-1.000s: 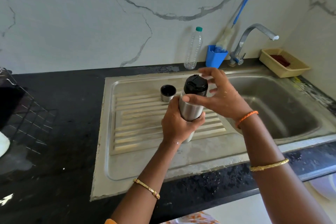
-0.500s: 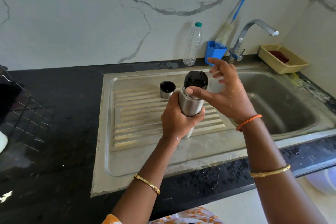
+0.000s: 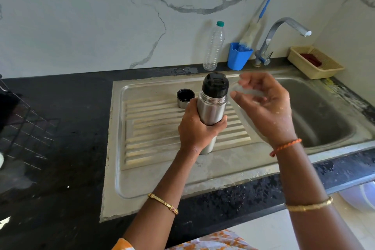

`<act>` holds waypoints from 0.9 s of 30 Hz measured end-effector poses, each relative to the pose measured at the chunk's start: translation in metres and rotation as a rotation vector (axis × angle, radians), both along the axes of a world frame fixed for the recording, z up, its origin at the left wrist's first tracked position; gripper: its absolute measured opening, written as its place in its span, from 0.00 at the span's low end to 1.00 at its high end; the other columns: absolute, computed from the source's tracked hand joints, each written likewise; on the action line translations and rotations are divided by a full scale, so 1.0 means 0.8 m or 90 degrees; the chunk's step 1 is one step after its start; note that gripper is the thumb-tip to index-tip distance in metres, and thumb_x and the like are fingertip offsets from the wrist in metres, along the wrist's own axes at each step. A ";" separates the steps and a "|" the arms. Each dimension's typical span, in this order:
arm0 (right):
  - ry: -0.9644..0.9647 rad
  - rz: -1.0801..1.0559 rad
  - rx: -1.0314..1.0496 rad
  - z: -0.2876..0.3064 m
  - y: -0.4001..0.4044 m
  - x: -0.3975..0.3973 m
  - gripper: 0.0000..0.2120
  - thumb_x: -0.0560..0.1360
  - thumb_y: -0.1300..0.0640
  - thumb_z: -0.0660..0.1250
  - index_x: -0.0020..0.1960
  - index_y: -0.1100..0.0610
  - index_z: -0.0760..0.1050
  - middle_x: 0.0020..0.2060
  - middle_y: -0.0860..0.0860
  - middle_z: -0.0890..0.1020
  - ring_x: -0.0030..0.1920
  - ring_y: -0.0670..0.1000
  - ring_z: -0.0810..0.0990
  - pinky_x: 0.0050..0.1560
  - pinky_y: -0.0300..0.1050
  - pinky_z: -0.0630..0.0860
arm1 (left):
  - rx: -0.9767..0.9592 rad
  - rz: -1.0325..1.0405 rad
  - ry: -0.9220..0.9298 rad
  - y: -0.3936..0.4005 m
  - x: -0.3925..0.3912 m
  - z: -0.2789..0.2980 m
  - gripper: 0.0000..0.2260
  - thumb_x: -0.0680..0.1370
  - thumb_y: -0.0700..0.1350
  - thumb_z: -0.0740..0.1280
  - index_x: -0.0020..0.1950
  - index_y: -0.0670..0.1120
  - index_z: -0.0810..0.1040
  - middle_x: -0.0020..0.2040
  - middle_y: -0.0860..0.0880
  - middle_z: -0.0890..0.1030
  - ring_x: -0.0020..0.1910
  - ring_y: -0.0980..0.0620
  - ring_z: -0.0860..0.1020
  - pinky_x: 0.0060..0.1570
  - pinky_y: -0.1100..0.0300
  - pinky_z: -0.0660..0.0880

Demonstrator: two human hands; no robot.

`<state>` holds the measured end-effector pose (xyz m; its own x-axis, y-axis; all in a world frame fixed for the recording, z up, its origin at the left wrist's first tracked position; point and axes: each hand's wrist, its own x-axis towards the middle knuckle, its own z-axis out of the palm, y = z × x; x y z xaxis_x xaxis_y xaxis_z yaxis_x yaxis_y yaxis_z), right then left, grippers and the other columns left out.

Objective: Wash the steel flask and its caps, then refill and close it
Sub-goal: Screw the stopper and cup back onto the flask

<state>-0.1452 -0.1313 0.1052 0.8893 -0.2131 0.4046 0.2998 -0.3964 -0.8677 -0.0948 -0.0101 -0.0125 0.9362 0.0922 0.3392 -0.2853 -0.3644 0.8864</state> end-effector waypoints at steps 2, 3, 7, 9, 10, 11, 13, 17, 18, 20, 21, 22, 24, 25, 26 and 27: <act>0.061 0.050 -0.027 0.003 -0.005 0.017 0.23 0.70 0.62 0.73 0.62 0.49 0.71 0.60 0.45 0.77 0.62 0.42 0.74 0.62 0.43 0.72 | -0.001 -0.002 -0.004 0.000 -0.001 -0.001 0.26 0.62 0.59 0.78 0.54 0.53 0.72 0.45 0.57 0.79 0.40 0.59 0.77 0.36 0.61 0.74; 0.108 0.098 -0.020 0.003 -0.006 0.026 0.26 0.71 0.63 0.73 0.65 0.49 0.68 0.64 0.46 0.75 0.66 0.43 0.71 0.67 0.46 0.69 | -0.002 -0.003 -0.006 0.000 -0.002 -0.002 0.26 0.62 0.59 0.78 0.54 0.52 0.72 0.45 0.57 0.79 0.40 0.60 0.78 0.37 0.61 0.75; 0.164 0.224 0.058 -0.006 0.001 0.038 0.28 0.70 0.66 0.69 0.66 0.49 0.67 0.61 0.53 0.78 0.65 0.50 0.75 0.69 0.58 0.67 | 0.000 -0.008 0.010 -0.001 -0.002 0.003 0.25 0.62 0.58 0.78 0.53 0.55 0.71 0.44 0.59 0.78 0.39 0.63 0.76 0.36 0.65 0.73; 0.109 0.174 0.055 -0.016 0.012 0.031 0.25 0.71 0.68 0.69 0.65 0.54 0.68 0.57 0.51 0.80 0.61 0.49 0.78 0.66 0.56 0.71 | 0.006 -0.010 0.023 0.000 -0.001 0.006 0.25 0.62 0.56 0.79 0.51 0.58 0.68 0.43 0.59 0.77 0.38 0.65 0.75 0.34 0.68 0.69; 0.082 0.127 0.044 -0.023 0.017 0.026 0.24 0.71 0.68 0.70 0.64 0.55 0.69 0.56 0.49 0.81 0.59 0.48 0.79 0.65 0.54 0.73 | 0.006 -0.013 0.027 0.001 0.000 0.006 0.25 0.62 0.55 0.79 0.50 0.58 0.67 0.42 0.59 0.77 0.37 0.65 0.75 0.34 0.68 0.68; 0.060 0.070 0.034 -0.029 0.022 0.021 0.23 0.71 0.66 0.72 0.62 0.55 0.69 0.54 0.47 0.81 0.57 0.45 0.79 0.63 0.50 0.74 | 0.005 -0.015 0.029 0.002 0.000 0.006 0.25 0.62 0.55 0.79 0.50 0.58 0.67 0.43 0.59 0.77 0.37 0.64 0.76 0.34 0.67 0.68; 0.018 -0.048 0.017 -0.037 0.027 0.013 0.23 0.69 0.61 0.75 0.59 0.54 0.69 0.48 0.43 0.81 0.52 0.41 0.79 0.57 0.40 0.75 | 0.002 -0.017 0.030 0.002 0.000 0.006 0.25 0.62 0.54 0.79 0.50 0.58 0.67 0.42 0.59 0.77 0.37 0.63 0.76 0.34 0.66 0.69; 0.034 -0.027 0.039 -0.026 0.020 0.019 0.27 0.67 0.60 0.77 0.60 0.52 0.67 0.53 0.46 0.77 0.56 0.42 0.76 0.56 0.39 0.73 | -0.004 -0.018 0.031 0.002 0.000 0.006 0.25 0.62 0.56 0.79 0.51 0.57 0.69 0.41 0.60 0.77 0.38 0.65 0.76 0.34 0.67 0.69; 0.076 0.026 0.055 -0.021 0.014 0.028 0.29 0.67 0.60 0.77 0.62 0.51 0.66 0.58 0.47 0.76 0.60 0.43 0.74 0.60 0.42 0.72 | -0.008 -0.019 0.028 0.002 -0.001 0.005 0.25 0.62 0.57 0.78 0.52 0.56 0.69 0.42 0.60 0.78 0.38 0.64 0.77 0.35 0.65 0.71; 0.152 0.182 0.107 -0.013 0.000 0.047 0.32 0.66 0.62 0.76 0.66 0.53 0.66 0.64 0.51 0.74 0.65 0.47 0.73 0.66 0.50 0.70 | -0.015 -0.021 0.019 0.002 -0.003 0.003 0.25 0.62 0.58 0.77 0.53 0.56 0.71 0.43 0.59 0.79 0.40 0.62 0.78 0.36 0.62 0.75; 0.181 0.265 0.141 -0.011 -0.006 0.056 0.34 0.66 0.65 0.73 0.68 0.55 0.65 0.65 0.53 0.75 0.66 0.50 0.74 0.66 0.53 0.71 | -0.016 -0.023 0.014 0.001 -0.004 0.002 0.25 0.62 0.58 0.77 0.53 0.55 0.71 0.44 0.58 0.79 0.40 0.61 0.78 0.37 0.61 0.76; 0.200 0.333 0.161 -0.010 -0.010 0.062 0.34 0.66 0.67 0.71 0.70 0.56 0.64 0.65 0.56 0.75 0.65 0.53 0.75 0.64 0.53 0.72 | -0.016 -0.024 0.010 0.001 -0.004 0.002 0.24 0.63 0.58 0.77 0.53 0.55 0.71 0.44 0.58 0.80 0.40 0.61 0.78 0.37 0.61 0.76; 0.214 0.390 0.163 -0.008 -0.012 0.068 0.34 0.67 0.70 0.69 0.70 0.57 0.63 0.63 0.58 0.77 0.62 0.56 0.77 0.60 0.51 0.75 | -0.018 -0.020 0.010 0.001 -0.006 0.005 0.24 0.63 0.57 0.78 0.53 0.56 0.71 0.44 0.58 0.80 0.41 0.61 0.78 0.37 0.58 0.77; 0.214 0.384 0.162 -0.008 -0.011 0.069 0.34 0.67 0.70 0.69 0.70 0.57 0.64 0.61 0.58 0.79 0.61 0.56 0.78 0.58 0.50 0.75 | -0.020 -0.015 0.012 0.001 -0.005 0.005 0.24 0.63 0.57 0.78 0.53 0.56 0.70 0.44 0.58 0.80 0.41 0.61 0.78 0.38 0.57 0.78; 0.209 0.367 0.164 -0.008 -0.011 0.069 0.34 0.66 0.70 0.70 0.69 0.57 0.65 0.59 0.58 0.80 0.59 0.56 0.79 0.57 0.49 0.76 | -0.021 -0.012 0.014 0.001 -0.005 0.006 0.25 0.63 0.57 0.79 0.52 0.57 0.70 0.44 0.58 0.80 0.41 0.61 0.78 0.38 0.56 0.78; 0.201 0.344 0.164 -0.009 -0.009 0.068 0.34 0.65 0.69 0.71 0.68 0.57 0.66 0.57 0.59 0.81 0.58 0.56 0.80 0.57 0.49 0.76 | -0.020 -0.008 0.017 0.000 -0.005 0.006 0.25 0.63 0.57 0.79 0.52 0.57 0.70 0.44 0.58 0.80 0.41 0.61 0.78 0.38 0.55 0.78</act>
